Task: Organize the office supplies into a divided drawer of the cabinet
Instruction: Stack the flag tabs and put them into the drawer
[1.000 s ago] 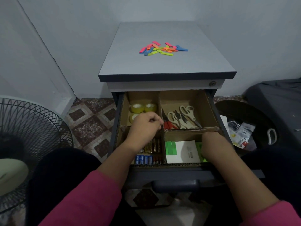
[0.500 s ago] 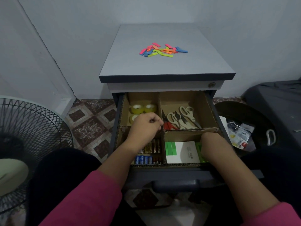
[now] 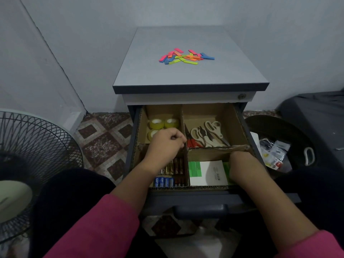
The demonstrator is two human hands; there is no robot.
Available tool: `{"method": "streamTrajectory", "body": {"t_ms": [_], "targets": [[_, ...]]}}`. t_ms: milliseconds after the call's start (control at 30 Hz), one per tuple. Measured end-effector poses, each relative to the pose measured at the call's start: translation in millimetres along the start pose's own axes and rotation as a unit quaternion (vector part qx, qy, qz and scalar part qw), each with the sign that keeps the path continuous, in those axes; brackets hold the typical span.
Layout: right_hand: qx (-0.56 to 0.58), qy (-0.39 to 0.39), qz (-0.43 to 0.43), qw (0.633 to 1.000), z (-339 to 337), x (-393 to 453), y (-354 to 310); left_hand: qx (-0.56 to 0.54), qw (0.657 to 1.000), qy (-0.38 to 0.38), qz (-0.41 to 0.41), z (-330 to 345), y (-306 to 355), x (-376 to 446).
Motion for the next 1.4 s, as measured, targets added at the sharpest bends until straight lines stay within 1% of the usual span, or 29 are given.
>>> {"method": "streamTrajectory", "body": {"t_ms": [233, 300, 367, 433, 533, 633, 733, 900, 1033, 1167, 1400], "targets": [[-0.013, 0.006, 0.000, 1.000, -5.2, -4.8, -1.0, -0.005, 1.000, 0.002, 0.004, 0.0, -0.5, 0.7], [-0.001, 0.014, -0.001, 1.000, -10.4, -6.3, -1.4, -0.005, 1.000, 0.002, 0.003, 0.1, -0.4, 0.5], [0.047, 0.013, -0.019, 0.999, -14.4, -4.9, -2.1, -0.005, 1.000, 0.002, 0.003, 0.2, -0.3, 0.8], [0.127, -0.014, -0.044, 0.991, -12.0, -3.2, -8.0, -0.004, 1.000, 0.000, 0.003, 0.2, -0.2, 1.0], [0.265, -0.069, -0.062, 0.960, -0.2, 0.3, -23.2, -0.002, 1.000, 0.000, 0.003, 0.0, 0.5, 0.7], [0.308, -0.103, -0.066, 0.944, 8.5, 8.1, -33.0, 0.000, 1.000, -0.001, 0.005, 0.0, 0.6, 0.5], [0.297, -0.104, -0.078, 0.946, 9.6, 14.8, -33.3, -0.003, 1.000, 0.000, 0.004, 0.2, 0.0, 1.2], [0.240, -0.078, -0.098, 0.963, 11.0, 17.0, -31.2, 0.004, 1.000, 0.001, 0.004, 1.3, 0.3, 1.5], [0.123, -0.068, -0.118, 0.983, 12.1, 10.3, -34.5, -0.002, 1.000, -0.001, 0.004, 0.9, 0.6, -0.1], [0.083, -0.060, -0.163, 0.981, 13.5, 5.6, -38.0, -0.002, 1.000, -0.004, 0.006, 1.0, 0.3, 1.0], [0.028, -0.036, -0.171, 0.984, 12.7, 6.5, -44.5, -0.006, 1.000, -0.005, 0.007, 0.5, -0.4, 1.1]]}}
Point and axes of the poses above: each hand's wrist, its own x-axis towards the middle knuckle, its own z-axis out of the palm, y = z × x, the point moved 3 cm from there along x, towards the middle knuckle, and after that the axes turned 12 degrees about -y, right-handed, at the moved point
